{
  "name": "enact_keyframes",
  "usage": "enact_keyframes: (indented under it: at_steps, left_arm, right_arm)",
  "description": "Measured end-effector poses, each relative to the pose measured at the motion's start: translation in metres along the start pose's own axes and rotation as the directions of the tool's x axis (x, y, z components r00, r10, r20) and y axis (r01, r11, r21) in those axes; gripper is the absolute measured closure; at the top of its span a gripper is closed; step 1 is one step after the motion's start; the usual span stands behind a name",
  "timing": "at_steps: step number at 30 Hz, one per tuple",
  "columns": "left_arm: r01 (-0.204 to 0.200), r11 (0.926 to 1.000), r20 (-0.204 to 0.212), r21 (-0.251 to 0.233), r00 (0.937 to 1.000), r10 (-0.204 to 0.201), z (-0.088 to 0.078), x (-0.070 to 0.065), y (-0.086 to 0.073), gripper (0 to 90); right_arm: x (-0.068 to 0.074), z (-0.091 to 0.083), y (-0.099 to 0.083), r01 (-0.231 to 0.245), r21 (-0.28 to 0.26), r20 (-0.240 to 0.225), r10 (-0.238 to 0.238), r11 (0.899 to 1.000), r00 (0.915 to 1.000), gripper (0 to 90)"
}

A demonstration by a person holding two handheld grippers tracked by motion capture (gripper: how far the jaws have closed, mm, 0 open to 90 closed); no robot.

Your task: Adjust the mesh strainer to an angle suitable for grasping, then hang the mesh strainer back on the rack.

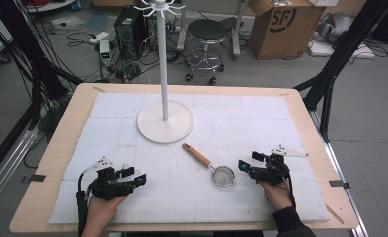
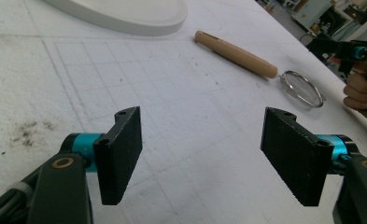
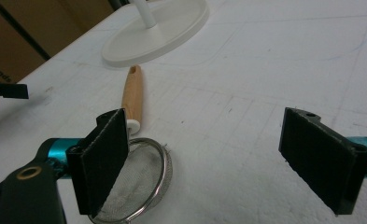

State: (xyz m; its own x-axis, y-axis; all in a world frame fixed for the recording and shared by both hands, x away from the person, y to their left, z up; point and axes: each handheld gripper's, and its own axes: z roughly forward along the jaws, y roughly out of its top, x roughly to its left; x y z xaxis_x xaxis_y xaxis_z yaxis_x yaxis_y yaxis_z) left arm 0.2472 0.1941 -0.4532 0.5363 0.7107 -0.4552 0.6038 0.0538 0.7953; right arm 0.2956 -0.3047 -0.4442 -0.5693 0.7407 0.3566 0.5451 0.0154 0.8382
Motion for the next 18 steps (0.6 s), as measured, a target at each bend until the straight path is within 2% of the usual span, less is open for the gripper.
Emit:
enact_keyframes:
  at_steps: [3,7,8,11,18]
  left_arm:
    - [-0.004,1.0,0.001,-0.004,1.0,0.004,0.0,0.0,0.0,29.7]
    - [0.0,0.9997,-0.002,-0.024,1.0,0.0,-0.001,0.002,0.001,28.8]
    - [-0.001,0.9997,0.0,-0.025,1.0,0.001,-0.002,0.002,0.002,28.8]
    - [0.004,0.9993,-0.005,-0.036,1.0,-0.004,-0.003,0.003,0.002,28.7]
    - [-0.016,0.9995,-0.003,-0.028,0.9999,0.016,-0.002,0.001,0.003,28.6]
  right_arm:
    - [0.0,0.002,0.001,-0.013,0.019,-0.014,0.013,1.0,0.9998,15.6]
    - [0.006,0.004,0.006,-0.028,0.014,-0.036,0.029,1.0,0.9989,15.9]
    - [0.008,0.005,0.009,-0.042,0.007,-0.054,0.042,0.999,0.9977,15.9]
    - [0.015,0.011,0.014,-0.044,0.006,-0.09,0.044,0.999,0.9949,16.1]
    - [0.024,0.028,0.018,-0.023,0.076,-0.097,0.031,0.997,0.9948,18.4]
